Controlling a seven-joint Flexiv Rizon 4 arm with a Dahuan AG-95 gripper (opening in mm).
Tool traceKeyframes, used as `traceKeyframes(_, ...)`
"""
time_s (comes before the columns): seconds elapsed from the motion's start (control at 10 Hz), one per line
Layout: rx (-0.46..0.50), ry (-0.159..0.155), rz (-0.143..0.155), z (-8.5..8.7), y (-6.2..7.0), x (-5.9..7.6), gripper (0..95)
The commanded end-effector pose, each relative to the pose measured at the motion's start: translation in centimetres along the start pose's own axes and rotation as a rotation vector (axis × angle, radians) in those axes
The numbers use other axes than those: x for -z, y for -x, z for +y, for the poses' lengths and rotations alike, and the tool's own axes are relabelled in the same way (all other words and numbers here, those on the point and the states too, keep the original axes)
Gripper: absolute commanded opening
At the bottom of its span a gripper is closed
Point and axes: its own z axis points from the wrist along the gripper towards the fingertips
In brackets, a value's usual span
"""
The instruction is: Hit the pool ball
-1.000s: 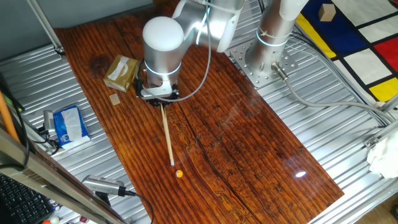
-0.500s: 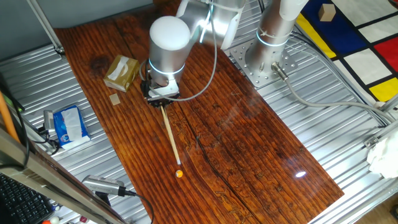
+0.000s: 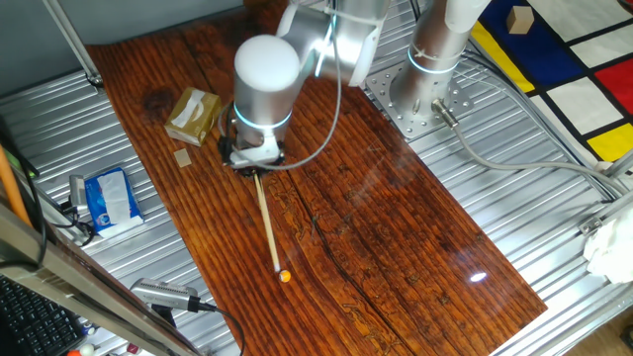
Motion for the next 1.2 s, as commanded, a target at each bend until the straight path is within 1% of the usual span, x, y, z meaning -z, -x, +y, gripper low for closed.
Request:
traceKeyframes(0.1, 0.015, -0.010, 0.013, -0.11, 0.15, 0.17, 0.0)
traceKeyframes(0.3, 0.036, -0.024, 0.020, -0.11, 0.13, 0.17, 0.0)
traceKeyframes(0.5, 0.087, -0.060, 0.038, -0.10, 0.07, 0.18, 0.0)
traceKeyframes(0.9, 0.095, -0.071, 0.044, -0.04, -0.21, 0.20, 0.0)
traceKeyframes(1.1, 0.089, -0.071, 0.041, -0.03, -0.23, 0.20, 0.0)
traceKeyframes(1.2, 0.102, -0.078, 0.041, -0.03, -0.25, 0.20, 0.0)
